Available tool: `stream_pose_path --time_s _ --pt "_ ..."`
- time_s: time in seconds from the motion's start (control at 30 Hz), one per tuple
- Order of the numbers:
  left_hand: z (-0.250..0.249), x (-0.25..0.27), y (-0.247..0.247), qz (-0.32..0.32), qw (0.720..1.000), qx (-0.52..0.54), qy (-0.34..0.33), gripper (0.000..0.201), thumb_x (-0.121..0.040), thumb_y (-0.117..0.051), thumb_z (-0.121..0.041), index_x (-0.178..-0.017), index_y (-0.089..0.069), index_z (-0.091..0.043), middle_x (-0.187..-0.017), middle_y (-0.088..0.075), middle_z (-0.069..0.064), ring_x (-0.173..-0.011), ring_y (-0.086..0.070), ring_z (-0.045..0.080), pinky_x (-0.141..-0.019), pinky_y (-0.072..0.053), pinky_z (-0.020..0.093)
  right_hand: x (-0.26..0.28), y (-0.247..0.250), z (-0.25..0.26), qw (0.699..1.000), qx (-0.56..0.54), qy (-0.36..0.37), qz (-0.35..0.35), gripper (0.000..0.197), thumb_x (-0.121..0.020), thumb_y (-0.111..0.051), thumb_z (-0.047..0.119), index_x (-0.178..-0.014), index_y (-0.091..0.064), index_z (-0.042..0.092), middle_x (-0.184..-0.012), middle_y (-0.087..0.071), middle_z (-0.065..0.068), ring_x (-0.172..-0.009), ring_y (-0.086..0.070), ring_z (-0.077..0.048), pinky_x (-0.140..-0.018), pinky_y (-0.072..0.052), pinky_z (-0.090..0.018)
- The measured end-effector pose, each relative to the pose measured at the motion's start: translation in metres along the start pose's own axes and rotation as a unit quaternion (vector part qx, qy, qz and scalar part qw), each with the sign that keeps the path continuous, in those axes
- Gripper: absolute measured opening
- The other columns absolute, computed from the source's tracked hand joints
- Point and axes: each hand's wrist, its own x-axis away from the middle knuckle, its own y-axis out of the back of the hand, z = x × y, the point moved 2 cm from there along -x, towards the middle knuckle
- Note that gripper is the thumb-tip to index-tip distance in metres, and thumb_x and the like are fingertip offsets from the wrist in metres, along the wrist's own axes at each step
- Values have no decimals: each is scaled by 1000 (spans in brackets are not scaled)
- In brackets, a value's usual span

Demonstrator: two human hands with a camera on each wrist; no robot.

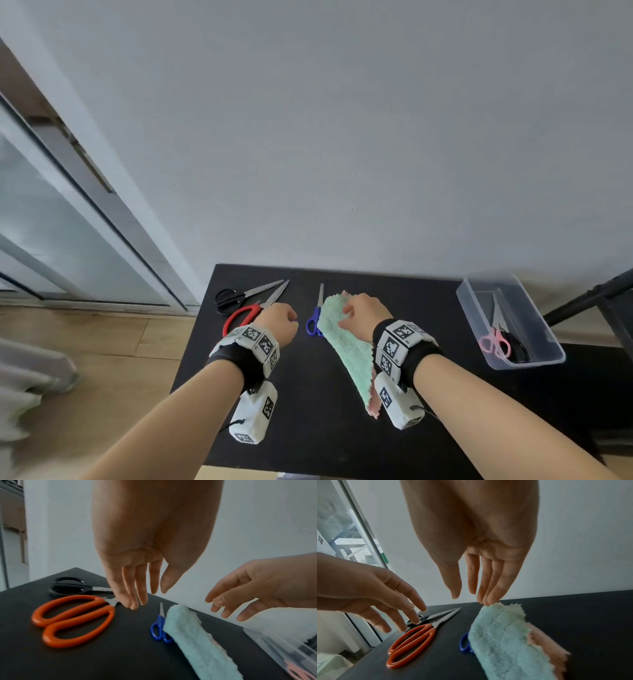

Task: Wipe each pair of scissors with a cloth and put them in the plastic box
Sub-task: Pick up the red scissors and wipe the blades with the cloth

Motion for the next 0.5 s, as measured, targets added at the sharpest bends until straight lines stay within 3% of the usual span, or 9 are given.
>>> stream_pose_path --time_s 0.07,0.13,0.2,0.3,0.5 --pt "24 1 9 -5 1000 -7 7 17 -90 -50 -21 -100 -64 -21 -101 -61 2 -96 -59 22 -79 -44 24 -6 -13 19 999 37 17 6 28 -86 -59 26 -109 -65 11 -114 -65 -6 -112 -57 -26 -97 -45 -38" --pt "45 1 16 -23 1000 -9 5 20 -91 -47 -23 -85 -65 -15 -93 -52 -3 -91 -57 21 -77 -42 22 -11 -24 36 997 76 27 -14 25 -84 -59 37 -104 -67 24 -108 -67 3 -117 -52 -22 -97 -41 -33" --pt "64 3 23 -24 999 1 30 22 -93 -47 -20 -90 -66 -12 -97 -57 -2 -92 -58 21 -79 -42 22 -15 -38 50 998 63 21 -2 25 -87 -59 38 -109 -63 26 -110 -65 7 -114 -53 -17 -92 -35 -24" --pt "92 0 33 -14 997 21 71 27 -88 -50 -19 -110 -65 -18 -113 -64 4 -103 -60 22 -87 -48 28 -26 -61 71 999 3 3 32 29 -87 -65 31 -112 -61 17 -114 -65 -2 -105 -61 -20 -96 -42 -29" --pt "134 -17 39 -13 995 39 94 29 -87 -52 -17 -114 -64 -15 -117 -64 5 -109 -59 23 -90 -46 28 -54 -97 99 998 6 -3 58 30 -84 -66 31 -110 -62 18 -111 -66 -5 -103 -63 -24 -92 -49 -34"
